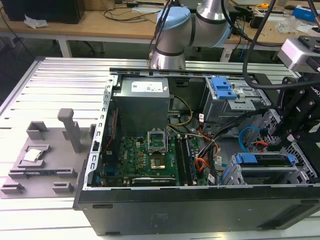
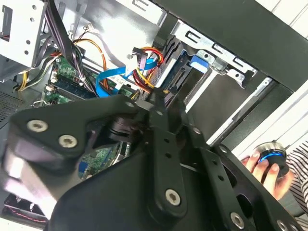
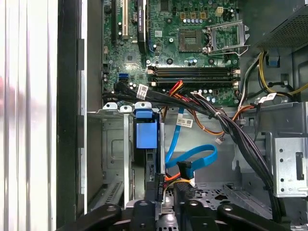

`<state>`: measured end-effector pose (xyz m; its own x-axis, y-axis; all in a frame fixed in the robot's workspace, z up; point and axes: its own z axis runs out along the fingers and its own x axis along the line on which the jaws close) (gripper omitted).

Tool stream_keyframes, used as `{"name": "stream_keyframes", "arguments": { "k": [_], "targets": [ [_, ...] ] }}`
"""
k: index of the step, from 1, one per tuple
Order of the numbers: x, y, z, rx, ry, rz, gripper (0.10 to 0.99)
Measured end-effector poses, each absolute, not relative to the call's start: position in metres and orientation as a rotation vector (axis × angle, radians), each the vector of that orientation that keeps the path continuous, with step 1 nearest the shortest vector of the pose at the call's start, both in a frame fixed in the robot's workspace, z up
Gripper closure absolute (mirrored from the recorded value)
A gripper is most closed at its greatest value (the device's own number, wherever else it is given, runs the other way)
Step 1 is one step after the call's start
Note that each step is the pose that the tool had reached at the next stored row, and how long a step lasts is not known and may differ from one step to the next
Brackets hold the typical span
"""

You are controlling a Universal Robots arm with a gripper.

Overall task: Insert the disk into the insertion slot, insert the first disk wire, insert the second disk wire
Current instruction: 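Insert the first disk wire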

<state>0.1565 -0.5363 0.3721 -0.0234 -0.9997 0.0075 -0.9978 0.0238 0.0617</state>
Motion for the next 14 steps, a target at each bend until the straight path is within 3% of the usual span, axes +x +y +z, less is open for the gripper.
{"name": "stream_keyframes", "arguments": {
  "k": [14],
  "targets": [
    [0.155,-0.539,0.355,2.155,-2.207,-0.048,0.8]
  ]
}}
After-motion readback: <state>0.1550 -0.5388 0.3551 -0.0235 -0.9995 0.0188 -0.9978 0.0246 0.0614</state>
